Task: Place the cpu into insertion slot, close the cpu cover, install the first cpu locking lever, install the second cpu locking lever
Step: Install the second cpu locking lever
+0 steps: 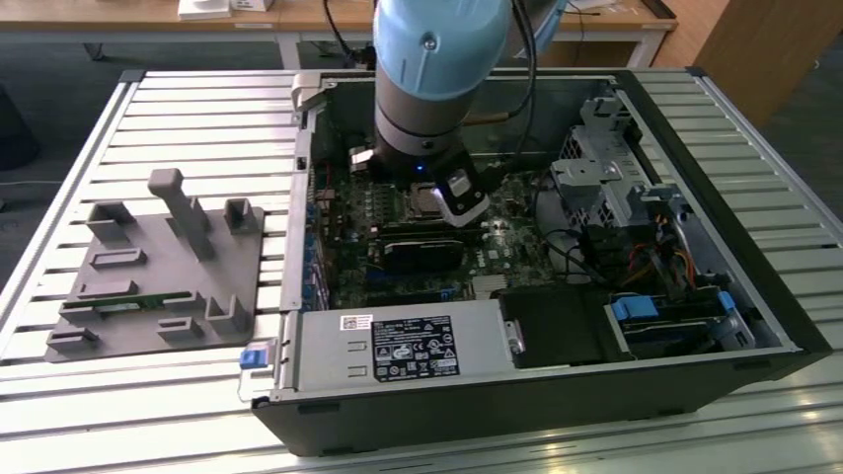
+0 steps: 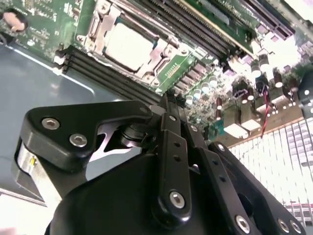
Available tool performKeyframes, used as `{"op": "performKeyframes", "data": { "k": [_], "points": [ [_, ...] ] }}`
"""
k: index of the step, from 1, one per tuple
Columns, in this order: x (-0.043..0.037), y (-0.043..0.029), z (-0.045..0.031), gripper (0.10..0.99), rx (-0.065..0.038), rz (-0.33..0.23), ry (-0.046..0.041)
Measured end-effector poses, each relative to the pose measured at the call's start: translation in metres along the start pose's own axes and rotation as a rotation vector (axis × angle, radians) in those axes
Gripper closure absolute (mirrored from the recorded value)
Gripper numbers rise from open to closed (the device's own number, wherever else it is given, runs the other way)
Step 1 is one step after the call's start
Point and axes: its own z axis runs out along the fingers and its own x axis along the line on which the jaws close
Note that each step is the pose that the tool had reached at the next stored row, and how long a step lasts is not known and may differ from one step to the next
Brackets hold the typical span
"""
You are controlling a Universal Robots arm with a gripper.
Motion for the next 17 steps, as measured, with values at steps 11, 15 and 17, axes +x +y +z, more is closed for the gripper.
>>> {"op": "performKeyframes", "data": {
  "k": [11,15,17],
  "points": [
    [0.0001,0.0089,-0.016,0.98,0.0,-0.001,-0.0012],
    [0.0001,0.009,-0.0162,0.98,0.0,-0.001,-0.0013],
    [0.0001,0.0091,-0.0163,0.98,0.0,-0.001,-0.0012]
  ]
}}
